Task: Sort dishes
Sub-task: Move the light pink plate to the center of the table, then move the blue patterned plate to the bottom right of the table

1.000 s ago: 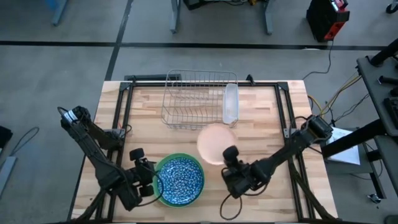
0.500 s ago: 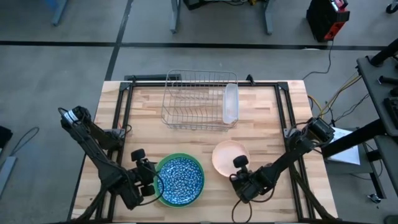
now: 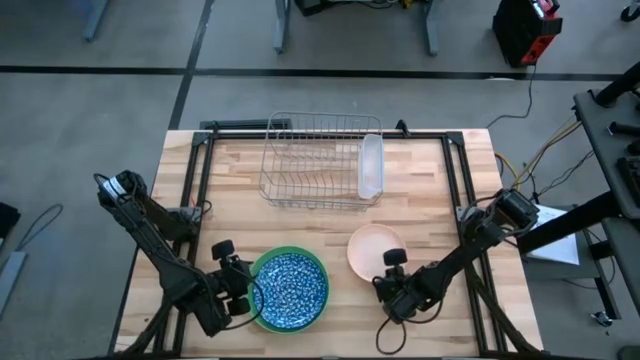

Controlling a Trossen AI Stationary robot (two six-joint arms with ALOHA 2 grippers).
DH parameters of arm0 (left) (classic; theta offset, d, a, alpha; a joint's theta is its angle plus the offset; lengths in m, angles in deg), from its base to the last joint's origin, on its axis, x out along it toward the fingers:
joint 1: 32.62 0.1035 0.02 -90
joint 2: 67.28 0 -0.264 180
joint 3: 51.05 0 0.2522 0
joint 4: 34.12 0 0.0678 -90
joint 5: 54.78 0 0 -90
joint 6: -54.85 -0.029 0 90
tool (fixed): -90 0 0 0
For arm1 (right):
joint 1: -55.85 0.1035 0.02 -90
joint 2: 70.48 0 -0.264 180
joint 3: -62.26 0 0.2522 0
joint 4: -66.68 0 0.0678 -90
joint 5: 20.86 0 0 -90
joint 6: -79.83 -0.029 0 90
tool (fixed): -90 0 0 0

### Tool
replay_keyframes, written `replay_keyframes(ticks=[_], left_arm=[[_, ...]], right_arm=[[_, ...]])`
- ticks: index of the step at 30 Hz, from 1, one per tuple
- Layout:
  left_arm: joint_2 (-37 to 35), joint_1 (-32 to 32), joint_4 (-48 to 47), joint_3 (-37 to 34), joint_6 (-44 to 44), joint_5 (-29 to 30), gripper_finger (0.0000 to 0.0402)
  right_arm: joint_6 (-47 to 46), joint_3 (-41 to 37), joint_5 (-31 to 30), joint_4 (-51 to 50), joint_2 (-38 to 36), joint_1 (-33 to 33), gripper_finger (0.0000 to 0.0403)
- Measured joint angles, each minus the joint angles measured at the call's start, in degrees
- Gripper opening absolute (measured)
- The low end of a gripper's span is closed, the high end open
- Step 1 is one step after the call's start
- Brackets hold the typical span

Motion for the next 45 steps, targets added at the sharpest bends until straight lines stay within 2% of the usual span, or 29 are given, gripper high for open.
replay_keyframes(ticks=[7,11,15,19,21,25,32,36,45], left_arm=[[0.0,-0.07,3.44,0.02,-0.82,-1.3,0.0154],[0.52,-0.33,7.36,-0.01,-3.34,-3.31,0.0154],[2.01,-0.61,11.12,-0.79,-4.21,-3.44,0.0154],[4.23,-0.72,15.88,-2.89,-4.33,-3.48,0.0154],[5.77,-0.72,18.71,-4.07,-4.33,-3.57,0.0154],[9.32,-0.72,21.7,-4.79,-4.32,-4.2,0.0154],[14.49,-0.8,23.91,-4.55,-0.83,-4.17,0.0154],[15.75,-0.81,25.92,-4.55,-0.33,-3.52,0.0154],[16.06,-0.89,27.43,-4.9,-0.39,-0.37,0.0154]], right_arm=[[-4.84,0.0,0.61,-7.13,-3.64,1.91,0.0174],[-11.02,-0.02,1.72,-11.99,-7.94,2.85,0.0193],[-16.36,-0.04,1.02,-12.38,-12.7,3.13,0.0194],[-24.19,-0.07,-6.54,-7.31,-16.32,1.91,0.0184],[-26.35,-0.09,-7.9,-3.47,-17.3,0.14,0.0178],[-26.11,-0.11,-7.89,6.61,-17.79,-3.64,0.0166],[-20.03,-0.13,-6.27,23.68,-15.3,-10.7,0.0146],[-19.8,-0.13,-2.56,26.47,-13.12,-14.08,0.0138],[-25.02,-0.11,-0.97,26.67,-6.73,-18.03,0.0148]])
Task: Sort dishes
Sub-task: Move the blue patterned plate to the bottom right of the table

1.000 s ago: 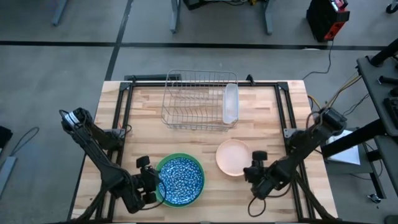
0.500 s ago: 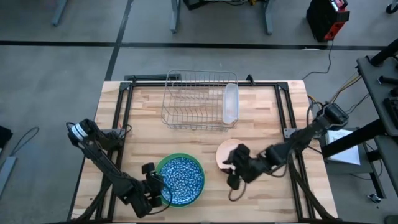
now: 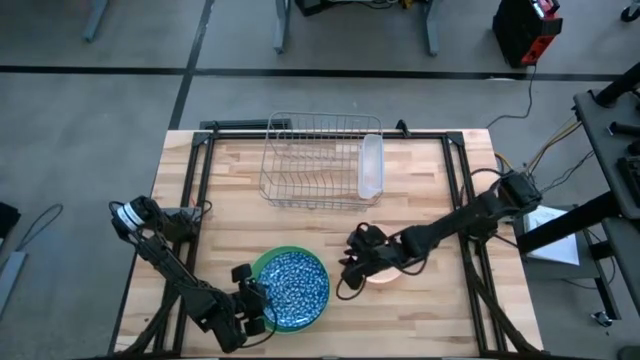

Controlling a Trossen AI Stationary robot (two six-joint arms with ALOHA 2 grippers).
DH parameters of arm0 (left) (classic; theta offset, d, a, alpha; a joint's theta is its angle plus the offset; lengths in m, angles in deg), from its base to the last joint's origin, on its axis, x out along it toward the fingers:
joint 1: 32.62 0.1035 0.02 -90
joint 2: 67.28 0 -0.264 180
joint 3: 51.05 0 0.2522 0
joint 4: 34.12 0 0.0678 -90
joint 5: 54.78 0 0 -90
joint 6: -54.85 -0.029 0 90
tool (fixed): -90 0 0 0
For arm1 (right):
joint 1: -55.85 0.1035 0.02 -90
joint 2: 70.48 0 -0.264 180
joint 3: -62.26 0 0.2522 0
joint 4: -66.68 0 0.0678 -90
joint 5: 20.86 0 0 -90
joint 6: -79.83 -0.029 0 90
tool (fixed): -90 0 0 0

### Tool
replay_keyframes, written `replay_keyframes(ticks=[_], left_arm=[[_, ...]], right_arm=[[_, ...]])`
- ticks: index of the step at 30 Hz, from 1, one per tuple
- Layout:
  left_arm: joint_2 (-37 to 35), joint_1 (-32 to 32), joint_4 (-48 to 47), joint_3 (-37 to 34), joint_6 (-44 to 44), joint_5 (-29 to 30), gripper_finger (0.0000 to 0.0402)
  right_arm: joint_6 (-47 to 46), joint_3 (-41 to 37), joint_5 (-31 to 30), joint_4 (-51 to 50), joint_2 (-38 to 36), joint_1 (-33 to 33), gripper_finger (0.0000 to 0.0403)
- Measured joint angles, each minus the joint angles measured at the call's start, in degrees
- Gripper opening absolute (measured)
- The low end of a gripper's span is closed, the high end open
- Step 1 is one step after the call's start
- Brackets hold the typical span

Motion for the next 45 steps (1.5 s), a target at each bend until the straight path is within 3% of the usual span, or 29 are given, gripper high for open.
replay_keyframes(ticks=[14,26,45], left_arm=[[-0.09,0.08,11.39,-6.82,0.09,4.86,0.0154],[-0.07,0.11,17.52,-10.0,-0.11,7.33,0.0154],[0.09,0.36,19.51,-11.66,0.42,12.6,0.0154]], right_arm=[[-0.22,0.26,1.57,8.06,6.7,-1.59,0.0181],[1.29,0.28,8.77,19.39,11.26,-3.28,0.0181],[2.97,1.27,9.17,24.53,15.26,-4.58,0.0152]])
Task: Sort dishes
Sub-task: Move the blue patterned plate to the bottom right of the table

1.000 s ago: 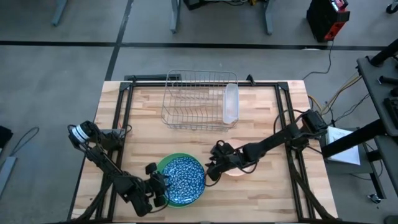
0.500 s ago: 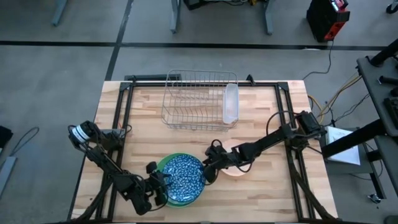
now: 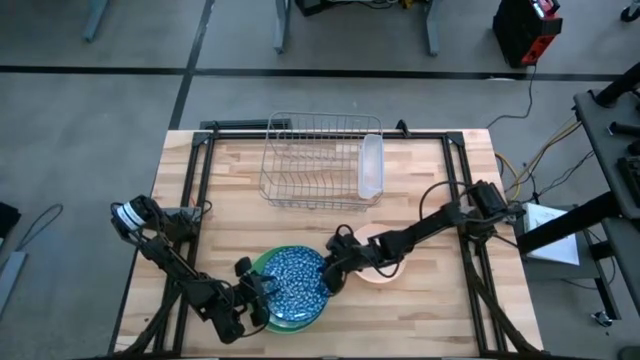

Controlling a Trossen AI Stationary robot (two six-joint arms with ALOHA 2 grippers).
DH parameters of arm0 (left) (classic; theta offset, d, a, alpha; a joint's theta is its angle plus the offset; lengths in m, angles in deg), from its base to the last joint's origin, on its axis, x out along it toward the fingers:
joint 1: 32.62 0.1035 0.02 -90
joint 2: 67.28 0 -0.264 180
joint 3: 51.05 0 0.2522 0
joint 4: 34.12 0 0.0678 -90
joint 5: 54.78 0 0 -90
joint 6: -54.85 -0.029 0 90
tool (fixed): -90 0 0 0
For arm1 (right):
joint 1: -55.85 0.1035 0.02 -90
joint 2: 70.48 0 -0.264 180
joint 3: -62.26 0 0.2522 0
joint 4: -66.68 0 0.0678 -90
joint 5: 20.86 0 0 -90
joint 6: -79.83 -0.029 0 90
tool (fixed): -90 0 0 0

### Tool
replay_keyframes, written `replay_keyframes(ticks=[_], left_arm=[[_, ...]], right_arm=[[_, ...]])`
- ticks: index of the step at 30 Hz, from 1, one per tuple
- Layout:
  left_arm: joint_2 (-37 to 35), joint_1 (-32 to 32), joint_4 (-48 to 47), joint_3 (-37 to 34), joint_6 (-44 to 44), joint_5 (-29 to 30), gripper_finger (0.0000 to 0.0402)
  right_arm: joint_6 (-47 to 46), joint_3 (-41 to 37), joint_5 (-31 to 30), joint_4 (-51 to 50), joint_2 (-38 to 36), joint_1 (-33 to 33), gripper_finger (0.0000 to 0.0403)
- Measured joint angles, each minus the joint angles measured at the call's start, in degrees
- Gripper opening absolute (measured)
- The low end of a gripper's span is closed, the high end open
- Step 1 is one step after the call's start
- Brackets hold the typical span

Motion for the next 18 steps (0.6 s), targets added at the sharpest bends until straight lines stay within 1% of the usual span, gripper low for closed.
replay_keyframes(ticks=[6,9,14,16,18], left_arm=[[0.01,0.18,0.15,-0.04,0.13,1.39,0.0154],[0.07,0.28,0.01,-0.13,0.02,3.51,0.0154],[0.07,0.23,0.02,0.6,-2.17,4.01,0.0154],[0.07,0.21,-0.28,1.08,-4.19,4.06,0.0154],[-0.03,0.16,-0.34,1.75,-5.76,3.85,0.0154]], right_arm=[[1.15,0.0,0.47,1.57,1.18,-1.0,0.0128],[1.16,0.0,0.47,1.6,1.17,-1.32,0.0099],[-0.85,0.02,0.76,1.83,0.89,-2.08,0.0027],[-1.14,0.17,0.6,2.28,0.7,-2.29,0.0013],[-0.66,0.2,0.66,2.75,0.63,-2.56,0.0012]])
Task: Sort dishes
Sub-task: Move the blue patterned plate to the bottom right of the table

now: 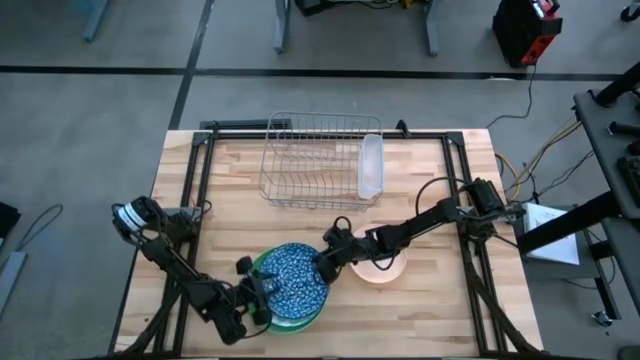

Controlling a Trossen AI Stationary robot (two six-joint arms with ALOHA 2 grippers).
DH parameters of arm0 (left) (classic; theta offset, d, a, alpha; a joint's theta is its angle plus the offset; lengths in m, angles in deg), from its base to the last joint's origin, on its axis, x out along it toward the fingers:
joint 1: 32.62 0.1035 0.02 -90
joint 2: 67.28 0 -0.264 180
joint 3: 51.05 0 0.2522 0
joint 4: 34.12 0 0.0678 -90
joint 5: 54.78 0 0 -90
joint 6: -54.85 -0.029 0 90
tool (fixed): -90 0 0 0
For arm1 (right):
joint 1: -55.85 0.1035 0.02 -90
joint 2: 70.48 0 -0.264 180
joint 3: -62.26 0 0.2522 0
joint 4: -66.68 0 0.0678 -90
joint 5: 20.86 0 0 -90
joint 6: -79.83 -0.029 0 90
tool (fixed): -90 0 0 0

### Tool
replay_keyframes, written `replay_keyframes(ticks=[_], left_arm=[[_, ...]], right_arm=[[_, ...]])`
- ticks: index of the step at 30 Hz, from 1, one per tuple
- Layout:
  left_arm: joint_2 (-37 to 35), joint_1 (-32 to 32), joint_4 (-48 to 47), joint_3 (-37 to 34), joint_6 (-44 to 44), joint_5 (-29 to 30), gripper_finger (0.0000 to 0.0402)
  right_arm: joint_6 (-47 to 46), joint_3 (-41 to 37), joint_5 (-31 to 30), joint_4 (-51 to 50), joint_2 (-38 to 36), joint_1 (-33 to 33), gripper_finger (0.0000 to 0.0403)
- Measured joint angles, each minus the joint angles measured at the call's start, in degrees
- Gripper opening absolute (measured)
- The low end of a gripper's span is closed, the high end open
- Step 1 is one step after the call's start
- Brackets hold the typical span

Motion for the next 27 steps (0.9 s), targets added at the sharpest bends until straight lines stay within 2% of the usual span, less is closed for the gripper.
replay_keyframes(ticks=[15,27], left_arm=[[-6.48,-1.42,-2.78,1.32,-1.81,0.29,0.0154],[-10.81,-3.07,-2.56,1.38,-3.44,7.8,0.0154]], right_arm=[[4.42,-0.29,0.19,1.93,-2.57,-0.26,0.0007],[5.8,-0.31,0.0,1.09,-4.46,-0.28,0.0007]])
